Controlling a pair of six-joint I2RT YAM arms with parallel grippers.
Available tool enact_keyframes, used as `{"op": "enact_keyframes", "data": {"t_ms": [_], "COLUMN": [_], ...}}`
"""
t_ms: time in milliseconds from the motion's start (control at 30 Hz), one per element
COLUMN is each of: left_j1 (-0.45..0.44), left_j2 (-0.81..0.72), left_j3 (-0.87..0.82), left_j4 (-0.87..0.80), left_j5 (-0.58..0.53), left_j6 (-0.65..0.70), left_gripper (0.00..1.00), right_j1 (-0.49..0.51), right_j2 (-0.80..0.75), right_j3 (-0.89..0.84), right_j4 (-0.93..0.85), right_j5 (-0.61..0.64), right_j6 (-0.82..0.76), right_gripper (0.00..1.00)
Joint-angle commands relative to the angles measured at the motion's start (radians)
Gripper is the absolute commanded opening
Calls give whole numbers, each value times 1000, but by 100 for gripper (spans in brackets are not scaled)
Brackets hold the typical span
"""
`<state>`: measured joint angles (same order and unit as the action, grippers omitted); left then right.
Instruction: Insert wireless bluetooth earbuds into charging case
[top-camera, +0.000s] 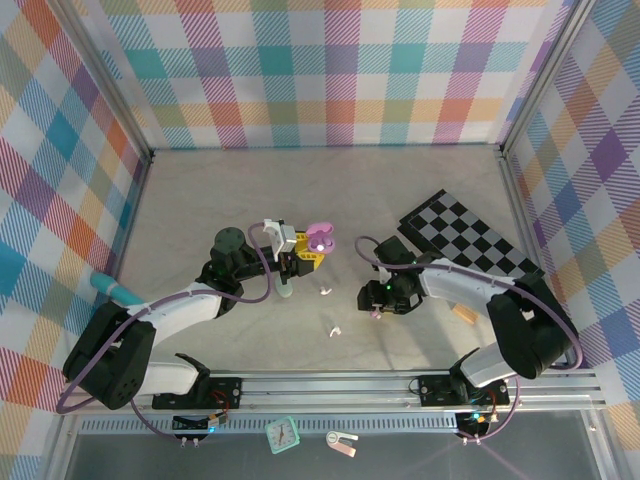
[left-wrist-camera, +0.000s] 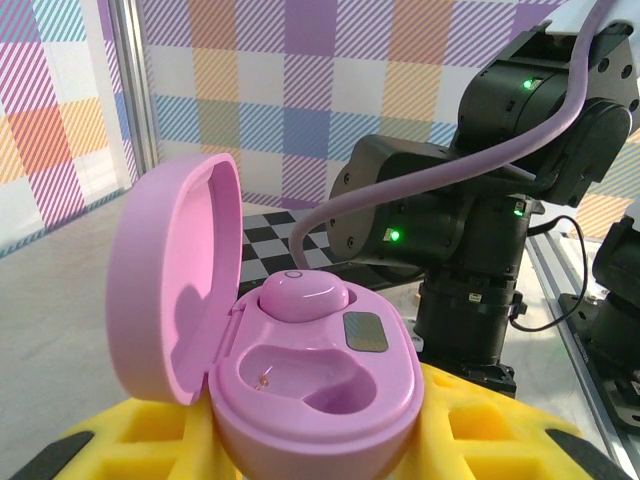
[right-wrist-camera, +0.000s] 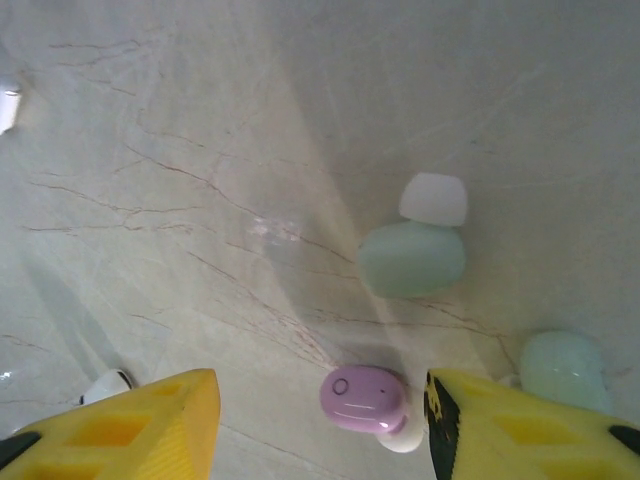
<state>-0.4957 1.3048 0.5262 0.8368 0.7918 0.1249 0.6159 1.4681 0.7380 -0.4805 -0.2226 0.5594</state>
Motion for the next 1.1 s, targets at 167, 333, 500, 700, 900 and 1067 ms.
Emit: {"op": "enact_keyframes", "data": {"t_ms": [167, 333, 500, 700, 900, 1067], "left_j1": [26, 51, 54, 55, 54, 54], "left_j2": [-18, -35, -27, -27, -23, -17], "left_j3": [-1, -2, 3, -3, -2, 0], "left_j4": [17, 22, 29, 45, 48, 52], "left_j5": [-8, -6, 4, 10, 12, 15], "left_j6": [16, 12, 8, -6, -7, -7], "left_gripper": [20, 20, 20, 20, 20, 20], "right_j1": [14, 30, 30, 30, 30, 30], "right_j2": [13, -39, -67, -28, -21, -14], "right_j3": [-46, -66, -61, -48, -38, -7], "right_j4": [37, -4, -42, -31, -12, -12], "right_j5": [-99, -101, 7, -9, -11, -8], "right_j6": [5, 12, -2, -22, -34, -59], "right_gripper": [57, 57, 58, 59, 59, 59]}}
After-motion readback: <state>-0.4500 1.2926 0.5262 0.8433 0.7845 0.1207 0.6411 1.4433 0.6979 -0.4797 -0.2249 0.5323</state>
